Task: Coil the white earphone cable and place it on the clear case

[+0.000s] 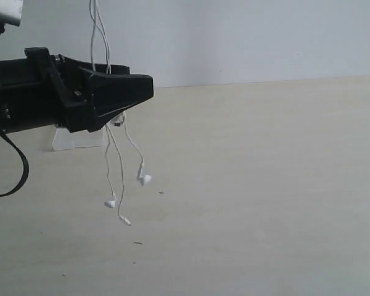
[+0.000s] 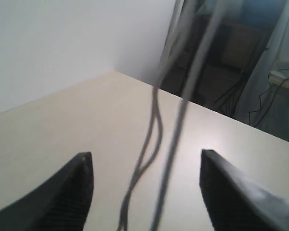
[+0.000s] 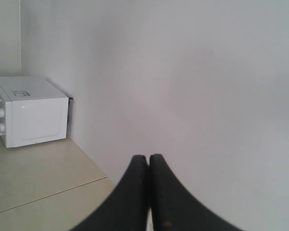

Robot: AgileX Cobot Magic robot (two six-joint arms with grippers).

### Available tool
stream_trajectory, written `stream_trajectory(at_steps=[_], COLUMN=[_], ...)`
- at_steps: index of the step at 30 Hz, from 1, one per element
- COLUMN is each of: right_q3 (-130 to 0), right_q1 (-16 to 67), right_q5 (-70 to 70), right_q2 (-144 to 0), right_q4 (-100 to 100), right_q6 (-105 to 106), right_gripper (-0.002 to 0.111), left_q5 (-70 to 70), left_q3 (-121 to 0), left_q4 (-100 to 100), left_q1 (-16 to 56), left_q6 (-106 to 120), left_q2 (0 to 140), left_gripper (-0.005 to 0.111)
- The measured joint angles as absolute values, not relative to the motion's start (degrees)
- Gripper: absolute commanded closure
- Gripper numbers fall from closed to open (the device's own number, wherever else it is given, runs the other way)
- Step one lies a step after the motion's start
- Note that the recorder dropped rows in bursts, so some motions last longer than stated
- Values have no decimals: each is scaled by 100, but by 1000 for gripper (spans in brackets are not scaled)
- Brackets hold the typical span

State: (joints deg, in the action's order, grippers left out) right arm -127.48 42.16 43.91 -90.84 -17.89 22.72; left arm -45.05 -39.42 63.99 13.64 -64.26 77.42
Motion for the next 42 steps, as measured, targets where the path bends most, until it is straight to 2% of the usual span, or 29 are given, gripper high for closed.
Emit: stream_trajectory(at_steps=[1, 3, 4, 6, 7, 18, 24, 32, 37, 39, 42], right_q3=[-12748, -12748, -12748, -12748, -12748, -12748, -12748, -12424, -11000, -10287, -9232], right_q1=[4216, 4216, 4216, 4216, 4216, 4216, 4216, 4216, 4216, 4216, 4216], right_q5=[4391, 4391, 4391, 4391, 4391, 4558, 5304, 6887, 6976, 6990, 7013], right_q2=[-9084, -9084, -9084, -9084, -9084, -9047, -8769, -8165, -7667, -7603, -7603], right_q4=[-1789, -1799, -1799, -1799, -1799, -1307, 0, 1090, 781, 437, -220], right_q6=[2272, 2272, 2272, 2272, 2272, 2127, 1189, 657, 603, 592, 613], right_gripper=[108, 108, 108, 108, 108, 108, 108, 108, 108, 108, 108], left_q5=[-4505, -4505, -4495, -4443, -4431, -4352, -4192, -3114, -2313, -2191, -2142], left_q3=[-3942, -3942, -3942, -3942, -3942, -3942, -3942, -3942, -4234, -4444, -4540], left_q4=[6375, 6324, 6291, 6266, 6266, 6581, 6793, 7157, 8435, 9485, 9913], left_q1=[1364, 1364, 1364, 1364, 1364, 1364, 1364, 1364, 1364, 1364, 1364], left_q6=[-6426, -6432, -6441, -6441, -6441, -6539, -6793, -7366, -8833, -9971, -10678], left_q2=[7742, 7742, 7742, 7742, 7742, 7742, 7342, 6149, 4948, 4535, 4256], left_gripper=[48, 63, 73, 102, 106, 107, 107, 107, 107, 107, 107])
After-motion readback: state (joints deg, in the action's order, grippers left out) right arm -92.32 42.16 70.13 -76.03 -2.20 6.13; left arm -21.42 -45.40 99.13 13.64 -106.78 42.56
